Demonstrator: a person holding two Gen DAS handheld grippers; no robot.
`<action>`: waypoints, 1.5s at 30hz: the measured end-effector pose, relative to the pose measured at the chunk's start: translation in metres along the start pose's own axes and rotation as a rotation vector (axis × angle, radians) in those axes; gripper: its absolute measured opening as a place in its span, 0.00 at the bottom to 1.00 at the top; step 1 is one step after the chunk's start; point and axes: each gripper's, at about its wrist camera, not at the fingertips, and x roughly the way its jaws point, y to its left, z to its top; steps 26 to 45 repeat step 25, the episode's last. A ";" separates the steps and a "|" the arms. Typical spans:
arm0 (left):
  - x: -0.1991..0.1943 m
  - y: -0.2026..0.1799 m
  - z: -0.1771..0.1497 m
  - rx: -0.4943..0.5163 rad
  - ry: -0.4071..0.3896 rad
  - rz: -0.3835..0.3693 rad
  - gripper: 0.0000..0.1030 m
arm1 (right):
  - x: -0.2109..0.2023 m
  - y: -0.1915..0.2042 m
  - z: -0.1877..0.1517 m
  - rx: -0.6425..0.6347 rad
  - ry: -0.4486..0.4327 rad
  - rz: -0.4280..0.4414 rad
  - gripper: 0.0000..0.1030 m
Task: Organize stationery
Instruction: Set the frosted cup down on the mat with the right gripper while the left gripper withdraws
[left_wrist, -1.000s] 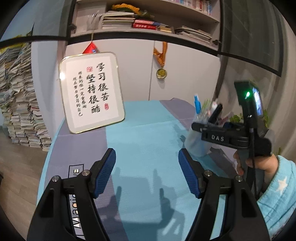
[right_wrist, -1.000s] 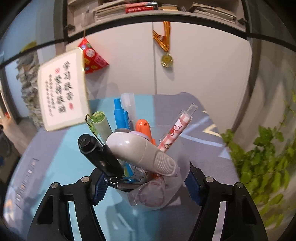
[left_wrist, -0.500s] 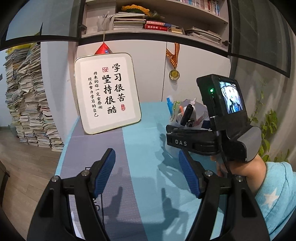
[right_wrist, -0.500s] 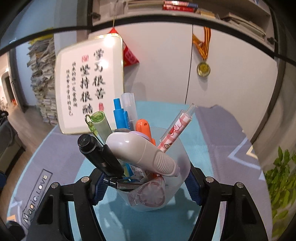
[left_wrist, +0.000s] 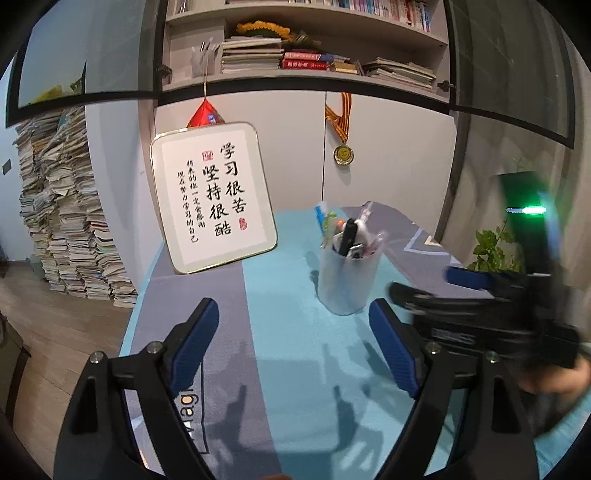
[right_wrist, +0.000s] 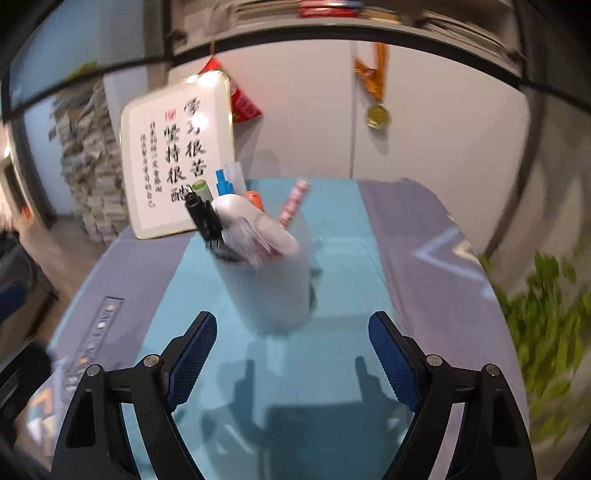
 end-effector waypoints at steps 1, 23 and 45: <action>-0.005 -0.004 0.002 0.002 -0.007 -0.006 0.81 | -0.016 -0.003 -0.002 0.015 -0.015 -0.009 0.82; -0.142 -0.062 0.019 0.050 -0.205 -0.028 0.97 | -0.251 -0.004 -0.034 0.071 -0.452 -0.179 0.93; -0.149 -0.061 0.019 0.049 -0.215 -0.033 0.97 | -0.257 -0.003 -0.037 0.071 -0.462 -0.179 0.93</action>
